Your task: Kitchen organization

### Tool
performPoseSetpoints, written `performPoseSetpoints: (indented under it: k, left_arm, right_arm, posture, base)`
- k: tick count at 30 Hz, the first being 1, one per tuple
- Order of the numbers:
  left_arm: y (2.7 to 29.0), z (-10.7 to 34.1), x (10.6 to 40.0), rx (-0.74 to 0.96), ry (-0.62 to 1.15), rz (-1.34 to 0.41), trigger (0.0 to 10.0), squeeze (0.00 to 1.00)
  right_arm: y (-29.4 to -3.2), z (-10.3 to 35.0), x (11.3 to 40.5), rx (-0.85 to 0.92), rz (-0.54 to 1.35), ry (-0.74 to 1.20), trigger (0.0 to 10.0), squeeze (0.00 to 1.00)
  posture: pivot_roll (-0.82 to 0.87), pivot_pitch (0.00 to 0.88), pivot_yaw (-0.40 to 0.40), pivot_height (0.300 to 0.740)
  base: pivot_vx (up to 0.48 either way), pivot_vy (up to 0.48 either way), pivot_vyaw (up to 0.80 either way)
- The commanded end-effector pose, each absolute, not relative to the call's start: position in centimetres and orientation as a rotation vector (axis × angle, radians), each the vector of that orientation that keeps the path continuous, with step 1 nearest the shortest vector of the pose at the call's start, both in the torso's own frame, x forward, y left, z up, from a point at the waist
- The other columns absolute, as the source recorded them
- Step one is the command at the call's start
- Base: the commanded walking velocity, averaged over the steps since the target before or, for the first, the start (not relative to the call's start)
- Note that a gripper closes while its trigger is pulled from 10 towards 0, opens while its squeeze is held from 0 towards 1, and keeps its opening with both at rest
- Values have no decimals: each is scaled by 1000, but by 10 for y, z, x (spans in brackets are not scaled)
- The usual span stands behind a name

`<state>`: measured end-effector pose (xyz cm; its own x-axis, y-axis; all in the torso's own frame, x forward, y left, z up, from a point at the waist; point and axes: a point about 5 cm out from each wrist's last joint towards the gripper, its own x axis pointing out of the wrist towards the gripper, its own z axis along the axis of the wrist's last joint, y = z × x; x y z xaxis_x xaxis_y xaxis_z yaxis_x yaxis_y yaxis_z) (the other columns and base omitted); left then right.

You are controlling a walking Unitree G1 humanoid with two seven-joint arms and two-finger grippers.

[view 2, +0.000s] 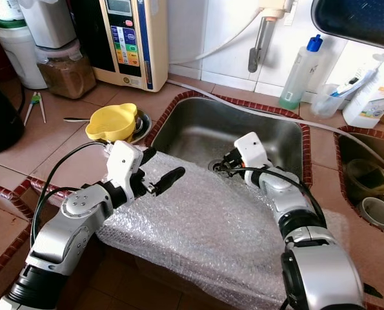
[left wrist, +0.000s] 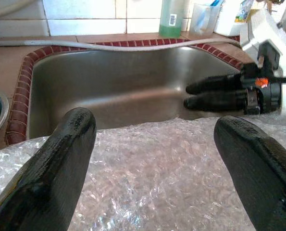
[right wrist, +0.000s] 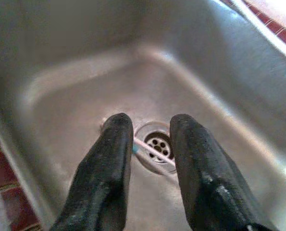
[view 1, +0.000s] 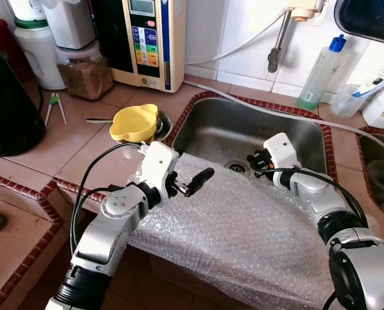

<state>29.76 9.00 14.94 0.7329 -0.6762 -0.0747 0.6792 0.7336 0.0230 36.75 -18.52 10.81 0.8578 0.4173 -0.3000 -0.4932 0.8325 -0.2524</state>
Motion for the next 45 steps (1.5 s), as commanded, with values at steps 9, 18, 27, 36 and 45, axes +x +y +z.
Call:
performPoseSetpoints:
  k: [9,18,27,36,45]
  left_arm:
    - [96,167,320,18,-23,-588,10000,1000]
    - [114,183,350,-37,-70,-394,10000,1000]
    - [131,186,368,-69,-54,-265,10000,1000]
    - [157,187,383,-114,-57,-67,10000,1000]
    - [182,185,387,-112,-41,120,10000,1000]
  right_arm:
    - [-154,129,360,-117,629,54,10000,1000]
    - [-115,153,321,-84,736,-124,10000,1000]
    - [-118,160,302,19,613,-114,10000,1000]
    - [-100,162,281,8,704,-86,10000,1000]
    - [-92,167,274,15,733,-81,10000,1000]
  posture:
    - [-39,31,13,740]
    - [-69,24,14,740]
    - [-92,24,22,740]
    - [-101,23,10,740]
    - [-103,28,13,740]
  base:
    - [0,0,0]
    - [0,0,0]
    - [0,0,0]
    - [0,0,0]
    - [0,0,0]
